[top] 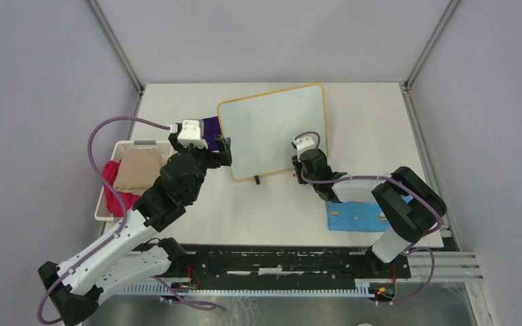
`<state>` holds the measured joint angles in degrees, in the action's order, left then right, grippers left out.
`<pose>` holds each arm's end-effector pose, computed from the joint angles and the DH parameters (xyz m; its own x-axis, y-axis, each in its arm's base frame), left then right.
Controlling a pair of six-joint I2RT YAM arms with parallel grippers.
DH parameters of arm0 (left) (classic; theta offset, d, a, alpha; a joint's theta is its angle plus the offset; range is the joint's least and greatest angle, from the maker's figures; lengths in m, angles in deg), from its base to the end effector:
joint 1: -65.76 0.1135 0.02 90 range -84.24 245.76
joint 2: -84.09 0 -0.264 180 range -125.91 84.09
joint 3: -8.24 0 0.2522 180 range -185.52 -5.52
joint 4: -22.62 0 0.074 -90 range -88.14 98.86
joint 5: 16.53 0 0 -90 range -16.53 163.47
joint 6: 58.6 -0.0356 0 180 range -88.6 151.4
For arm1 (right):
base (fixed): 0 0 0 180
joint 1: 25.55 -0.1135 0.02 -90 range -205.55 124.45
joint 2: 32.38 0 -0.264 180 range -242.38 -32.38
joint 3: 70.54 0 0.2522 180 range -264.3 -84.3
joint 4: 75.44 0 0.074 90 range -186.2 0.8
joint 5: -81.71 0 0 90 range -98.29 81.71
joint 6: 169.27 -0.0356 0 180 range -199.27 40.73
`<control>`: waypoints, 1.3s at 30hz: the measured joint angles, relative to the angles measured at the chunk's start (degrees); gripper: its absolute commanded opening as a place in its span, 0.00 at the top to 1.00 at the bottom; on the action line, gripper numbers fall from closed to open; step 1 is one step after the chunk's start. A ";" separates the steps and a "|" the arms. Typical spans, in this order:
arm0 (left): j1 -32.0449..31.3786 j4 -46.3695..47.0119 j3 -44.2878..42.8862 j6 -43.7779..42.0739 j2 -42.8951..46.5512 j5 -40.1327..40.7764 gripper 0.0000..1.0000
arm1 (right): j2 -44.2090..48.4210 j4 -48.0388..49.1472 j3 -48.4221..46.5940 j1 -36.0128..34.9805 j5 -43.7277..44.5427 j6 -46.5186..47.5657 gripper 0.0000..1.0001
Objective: Write a sentence on the whiteboard
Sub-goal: Adjust the whiteboard at the center of the board, then move the whiteboard marker to the center of the board.
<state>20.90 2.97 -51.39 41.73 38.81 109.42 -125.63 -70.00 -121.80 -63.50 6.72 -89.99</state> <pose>0.1430 -0.1128 0.3541 -0.0925 -0.1127 -0.9893 0.1424 0.9819 -0.1252 0.2497 0.1831 0.1438 -0.5414 -0.1944 -0.8180 -0.3351 0.9422 -0.0021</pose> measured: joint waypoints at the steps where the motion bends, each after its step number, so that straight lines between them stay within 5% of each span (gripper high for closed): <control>1: 0.00 0.00 0.00 0.00 0.00 0.00 0.04 | -0.15 0.07 -0.02 -0.02 -0.02 -0.09 0.71; 9: 0.00 0.00 0.00 0.00 0.02 0.00 0.04 | 0.02 1.60 1.01 -0.02 -0.02 -3.02 0.83; 20: 0.00 0.00 0.00 0.00 0.44 -0.02 0.04 | 2.36 1.88 4.02 -4.68 5.01 -7.10 0.84; 23: 0.00 0.00 0.00 0.00 0.46 0.00 0.05 | 2.36 1.57 4.02 -5.57 6.43 -8.28 0.77; 30: 0.00 0.00 0.00 0.00 0.63 -0.02 0.04 | 2.73 -0.70 4.26 -6.56 7.72 -9.14 0.36; 39: 0.00 0.00 0.00 0.00 1.68 -0.04 0.04 | 14.69 -2.80 10.49 -6.62 7.78 -3.96 0.31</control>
<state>20.90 2.97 -51.39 41.73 40.49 109.37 -110.94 -72.79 -111.31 -70.12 14.50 -93.95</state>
